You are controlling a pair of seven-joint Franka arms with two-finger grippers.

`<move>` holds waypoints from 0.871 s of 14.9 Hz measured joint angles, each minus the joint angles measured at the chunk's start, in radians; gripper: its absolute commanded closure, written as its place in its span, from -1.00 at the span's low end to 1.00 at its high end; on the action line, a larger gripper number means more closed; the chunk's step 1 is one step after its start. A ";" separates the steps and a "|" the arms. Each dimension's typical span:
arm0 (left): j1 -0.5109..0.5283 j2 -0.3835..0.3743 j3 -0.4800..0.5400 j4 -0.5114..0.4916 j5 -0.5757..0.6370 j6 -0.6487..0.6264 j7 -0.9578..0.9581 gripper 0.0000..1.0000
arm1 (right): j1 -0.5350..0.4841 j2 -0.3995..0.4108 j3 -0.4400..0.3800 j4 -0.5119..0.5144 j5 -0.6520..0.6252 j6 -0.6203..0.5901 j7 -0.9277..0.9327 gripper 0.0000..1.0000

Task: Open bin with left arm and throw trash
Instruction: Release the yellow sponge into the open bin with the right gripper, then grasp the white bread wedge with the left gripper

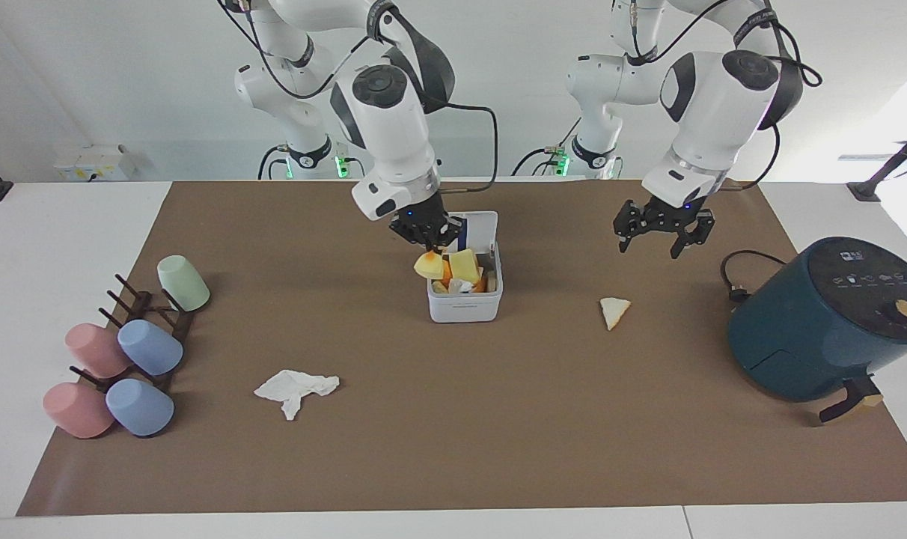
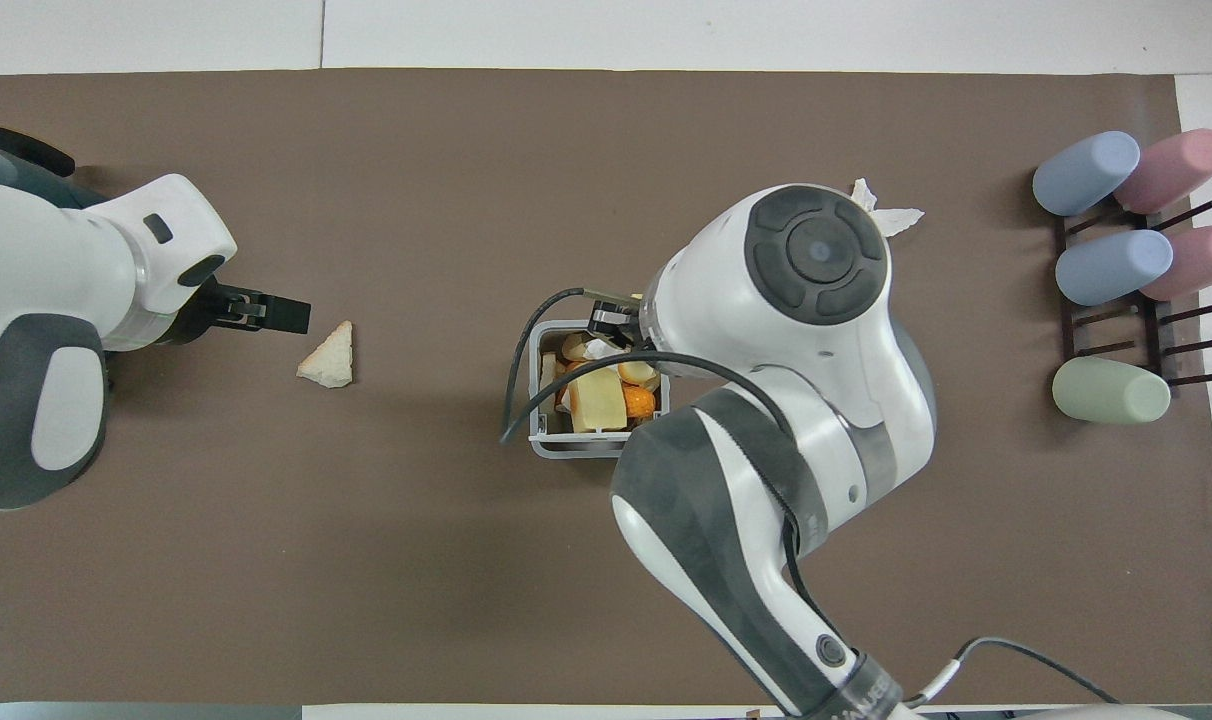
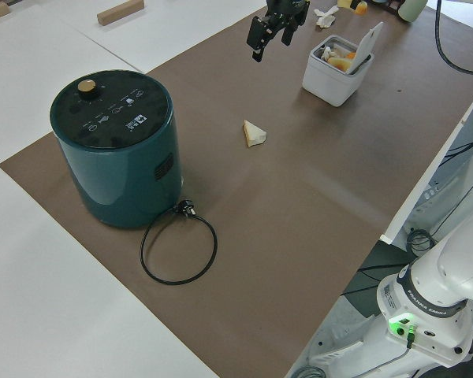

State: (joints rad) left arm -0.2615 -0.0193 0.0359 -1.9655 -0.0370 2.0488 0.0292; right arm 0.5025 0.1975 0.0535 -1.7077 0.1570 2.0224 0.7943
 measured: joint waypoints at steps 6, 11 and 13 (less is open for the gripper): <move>-0.008 0.206 -0.010 -0.117 0.000 0.308 0.041 -1.00 | 0.065 -0.040 -0.001 -0.188 0.010 0.158 0.010 -0.27; -0.006 0.251 -0.008 -0.164 0.000 0.332 0.110 -0.11 | 0.065 -0.057 -0.007 -0.198 0.012 0.175 0.010 -0.44; -0.001 0.251 -0.005 -0.176 0.000 0.332 0.129 1.00 | 0.065 -0.057 -0.007 -0.198 0.012 0.185 0.010 -0.44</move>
State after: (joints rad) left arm -0.2622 0.2320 0.0306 -2.1416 -0.0369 2.3809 0.1578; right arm 0.5674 0.1403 0.0467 -1.9060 0.1695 2.2070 0.8045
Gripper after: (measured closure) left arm 0.229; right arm 0.273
